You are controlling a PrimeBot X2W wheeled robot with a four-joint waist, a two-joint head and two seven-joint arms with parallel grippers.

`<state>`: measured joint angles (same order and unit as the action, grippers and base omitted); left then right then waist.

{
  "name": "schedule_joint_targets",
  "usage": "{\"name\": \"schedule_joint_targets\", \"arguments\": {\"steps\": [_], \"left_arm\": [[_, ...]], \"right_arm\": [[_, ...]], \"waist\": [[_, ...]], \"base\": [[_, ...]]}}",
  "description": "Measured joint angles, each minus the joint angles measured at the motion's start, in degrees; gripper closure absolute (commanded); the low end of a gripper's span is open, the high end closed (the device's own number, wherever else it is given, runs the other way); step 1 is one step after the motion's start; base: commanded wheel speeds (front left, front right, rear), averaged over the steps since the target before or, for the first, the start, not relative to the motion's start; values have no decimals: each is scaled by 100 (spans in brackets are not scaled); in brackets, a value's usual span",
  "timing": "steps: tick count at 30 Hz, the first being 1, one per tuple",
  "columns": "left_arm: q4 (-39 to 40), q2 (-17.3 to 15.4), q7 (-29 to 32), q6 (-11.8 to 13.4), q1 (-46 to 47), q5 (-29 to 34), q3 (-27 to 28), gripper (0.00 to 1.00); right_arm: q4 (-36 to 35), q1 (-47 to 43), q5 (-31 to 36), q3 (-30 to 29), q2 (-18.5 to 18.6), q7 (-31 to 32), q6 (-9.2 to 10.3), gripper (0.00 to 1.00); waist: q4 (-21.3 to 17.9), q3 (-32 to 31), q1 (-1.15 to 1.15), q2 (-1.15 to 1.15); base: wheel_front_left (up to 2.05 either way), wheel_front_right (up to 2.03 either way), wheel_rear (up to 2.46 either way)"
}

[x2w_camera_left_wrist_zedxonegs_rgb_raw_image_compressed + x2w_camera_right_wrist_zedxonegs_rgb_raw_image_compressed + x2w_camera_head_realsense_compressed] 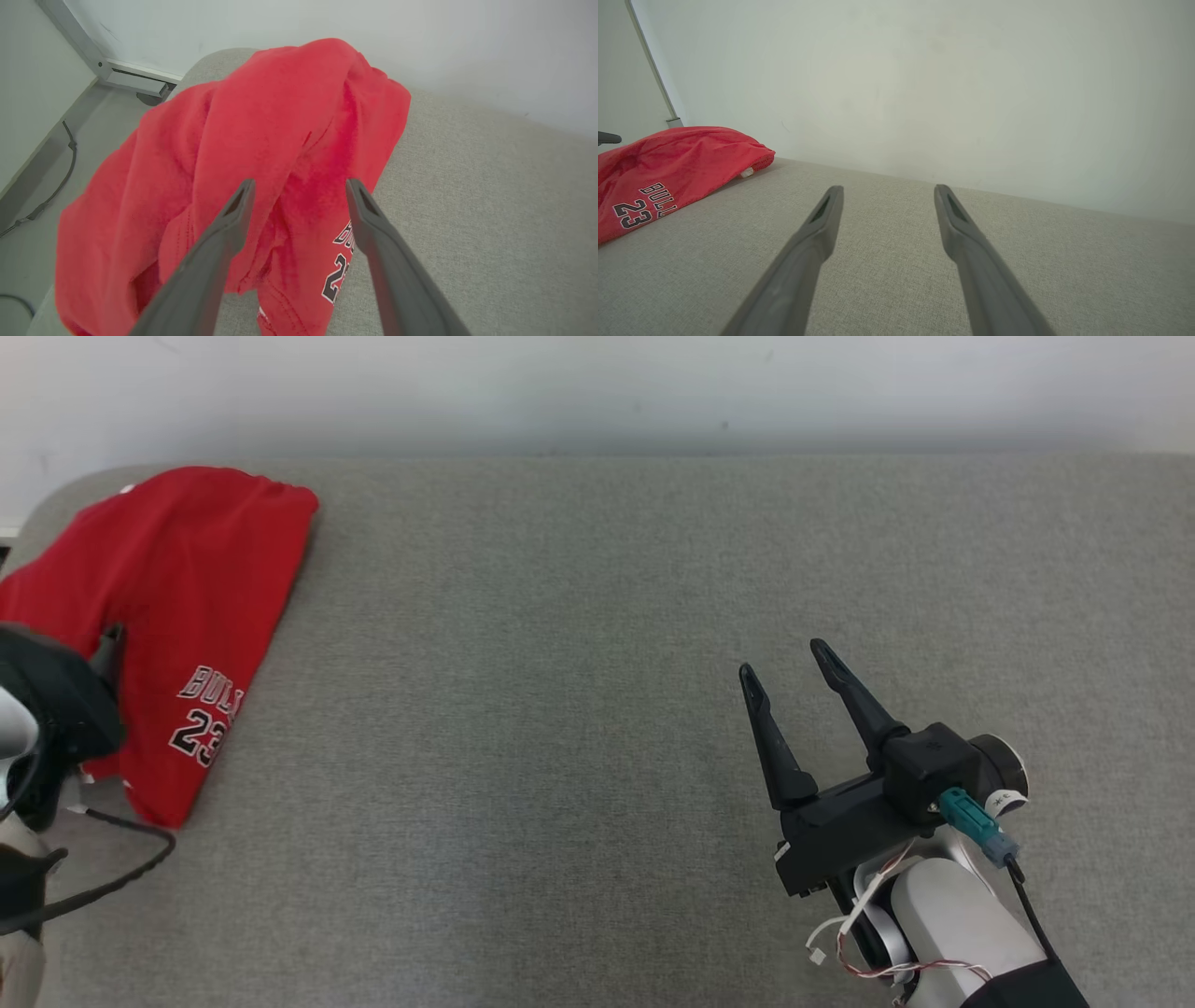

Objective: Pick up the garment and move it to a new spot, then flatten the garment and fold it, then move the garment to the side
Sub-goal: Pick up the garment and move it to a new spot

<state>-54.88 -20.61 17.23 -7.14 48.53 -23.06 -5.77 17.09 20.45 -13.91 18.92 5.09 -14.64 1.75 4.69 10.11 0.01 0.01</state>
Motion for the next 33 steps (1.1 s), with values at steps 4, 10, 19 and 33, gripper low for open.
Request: {"name": "schedule_joint_targets", "arguments": {"steps": [4, 10, 19, 33], "left_arm": [[-127, -112, 109, -1, 158, 163, -397, 0], [-311, -469, 86, -1, 273, 520, -878, 0], [-727, -289, 81, -2, 274, 458, -977, 100], [-731, -171, -398, -2, 864, 356, -1222, 100]], "right_arm": [[-22, 27, 48, 4, 14, 0, 0, 0], [-52, 136, 99, 19, 46, -1, -25, 0], [-87, 127, 142, 31, 130, 0, -25, 0], [112, 130, 141, 3, 143, 0, -21, 0]], "waist": [[-101, 147, 0, 0], [-196, 294, 0, 0], [-220, 485, -1, 0], [-110, 376, -1, -1]], "base": [[0, 0, 0], [0, 0, 0], [0, 0, 0], [0, 0, 0]]}}
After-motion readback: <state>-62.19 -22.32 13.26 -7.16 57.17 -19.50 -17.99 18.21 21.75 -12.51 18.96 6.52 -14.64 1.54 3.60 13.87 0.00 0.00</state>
